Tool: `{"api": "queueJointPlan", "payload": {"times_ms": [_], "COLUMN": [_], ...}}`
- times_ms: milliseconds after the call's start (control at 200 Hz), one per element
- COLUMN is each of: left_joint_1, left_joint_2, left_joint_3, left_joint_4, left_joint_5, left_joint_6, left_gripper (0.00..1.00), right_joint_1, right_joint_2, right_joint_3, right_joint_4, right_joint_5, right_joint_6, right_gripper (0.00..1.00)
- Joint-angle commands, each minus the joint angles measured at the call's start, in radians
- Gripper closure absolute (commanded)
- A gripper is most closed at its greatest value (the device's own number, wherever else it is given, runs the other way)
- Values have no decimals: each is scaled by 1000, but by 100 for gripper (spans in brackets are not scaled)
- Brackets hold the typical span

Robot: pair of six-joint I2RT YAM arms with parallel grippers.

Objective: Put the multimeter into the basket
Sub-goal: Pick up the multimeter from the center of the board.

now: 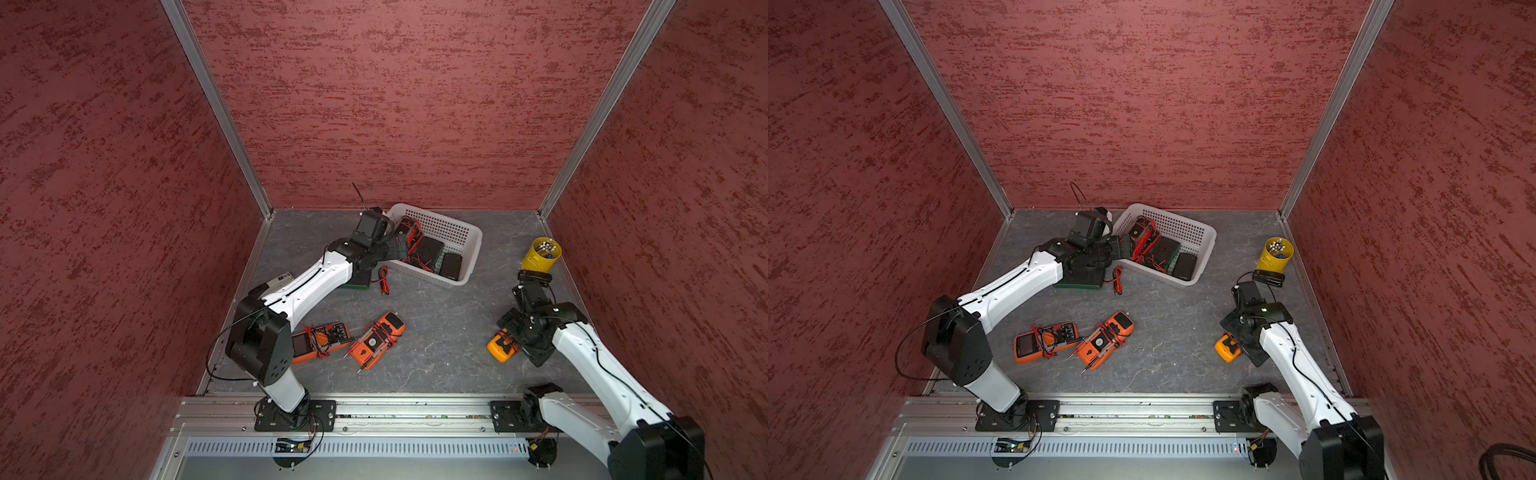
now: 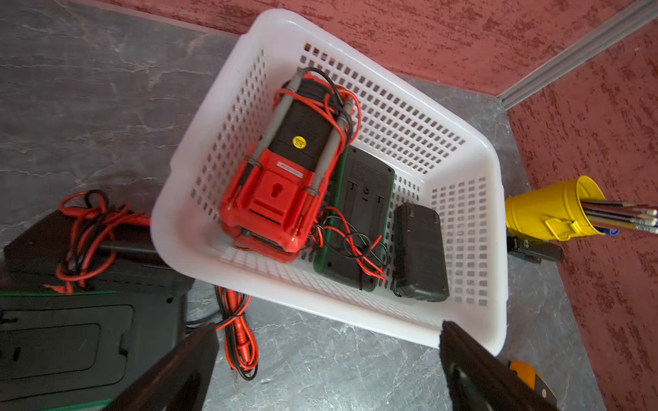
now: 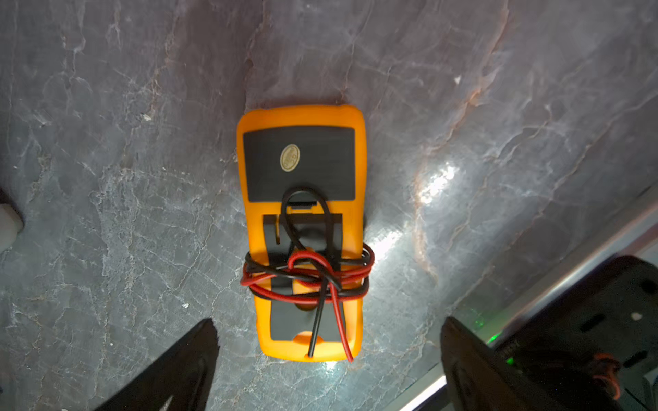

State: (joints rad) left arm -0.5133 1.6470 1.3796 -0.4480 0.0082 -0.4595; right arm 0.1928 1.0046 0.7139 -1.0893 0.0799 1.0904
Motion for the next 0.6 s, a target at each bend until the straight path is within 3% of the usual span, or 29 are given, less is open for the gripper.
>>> {"api": "queueJointPlan", "payload": {"times_ms": [0,596], "left_joint_1": [39,130], "left_joint_2": [-26,-2], "left_joint_3": [-13,-39], "left_joint_4": [40,65], "left_joint_5": [65,198], "left_joint_6": [-5,-40], "left_gripper": [0,0], "right_joint_1": [27,73], "right_joint_2": [11,213], "right_joint_3": [-24,-24], "right_joint_4": [34,146], "right_joint_5": [-35,-2], "right_joint_6": [73,97], "right_gripper": [1,1]}}
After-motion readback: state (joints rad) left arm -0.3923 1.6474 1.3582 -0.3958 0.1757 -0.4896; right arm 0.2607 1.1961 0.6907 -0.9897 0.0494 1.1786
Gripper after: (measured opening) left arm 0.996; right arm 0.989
